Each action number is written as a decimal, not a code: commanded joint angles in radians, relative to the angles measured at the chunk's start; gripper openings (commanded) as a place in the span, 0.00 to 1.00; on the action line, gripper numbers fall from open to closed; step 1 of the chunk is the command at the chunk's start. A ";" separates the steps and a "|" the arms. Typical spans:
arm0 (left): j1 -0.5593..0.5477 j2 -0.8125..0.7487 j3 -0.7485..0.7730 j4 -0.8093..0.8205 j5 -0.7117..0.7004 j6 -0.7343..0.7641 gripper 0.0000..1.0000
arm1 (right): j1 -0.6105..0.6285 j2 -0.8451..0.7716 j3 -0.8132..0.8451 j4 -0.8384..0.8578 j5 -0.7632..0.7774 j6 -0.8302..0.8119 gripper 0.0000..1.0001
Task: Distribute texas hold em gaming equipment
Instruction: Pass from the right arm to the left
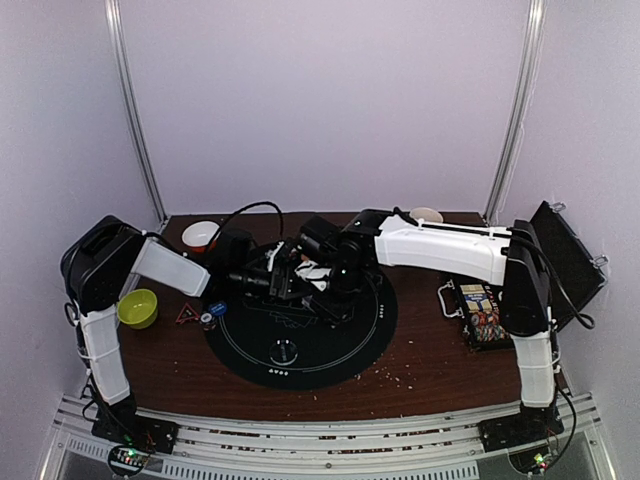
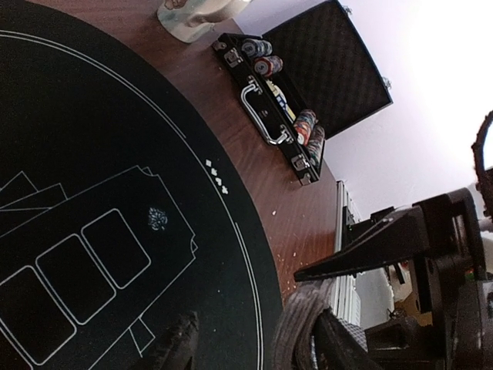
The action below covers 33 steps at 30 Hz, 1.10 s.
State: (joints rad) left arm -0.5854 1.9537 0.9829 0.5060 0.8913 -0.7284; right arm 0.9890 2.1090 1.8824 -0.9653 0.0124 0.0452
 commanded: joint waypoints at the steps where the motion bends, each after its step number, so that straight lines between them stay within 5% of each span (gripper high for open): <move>1: -0.012 -0.037 0.011 -0.051 0.058 0.091 0.49 | 0.011 0.001 0.039 -0.009 0.034 -0.033 0.53; 8: -0.018 -0.064 -0.016 0.036 0.113 0.076 0.29 | 0.013 -0.006 0.048 -0.005 0.032 -0.041 0.52; 13: -0.021 -0.085 -0.052 0.129 0.145 0.040 0.00 | 0.013 -0.021 0.048 0.006 0.033 -0.050 0.52; 20: -0.023 -0.107 -0.088 0.216 0.156 -0.014 0.00 | 0.014 -0.052 -0.002 0.069 0.033 -0.063 0.52; 23: -0.022 -0.088 -0.041 0.037 0.134 0.076 0.35 | 0.014 -0.045 0.011 0.062 0.044 -0.067 0.52; 27: -0.022 -0.076 0.013 -0.133 0.075 0.206 0.42 | 0.018 -0.046 0.031 0.052 0.061 -0.083 0.51; 33: -0.029 -0.076 0.026 -0.123 0.109 0.199 0.43 | 0.021 -0.059 0.039 0.062 0.078 -0.094 0.50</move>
State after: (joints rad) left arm -0.5846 1.8851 0.9821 0.3973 0.9478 -0.5835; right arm 1.0042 2.0872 1.8893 -0.9688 0.0463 -0.0319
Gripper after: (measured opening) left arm 0.434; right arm 0.506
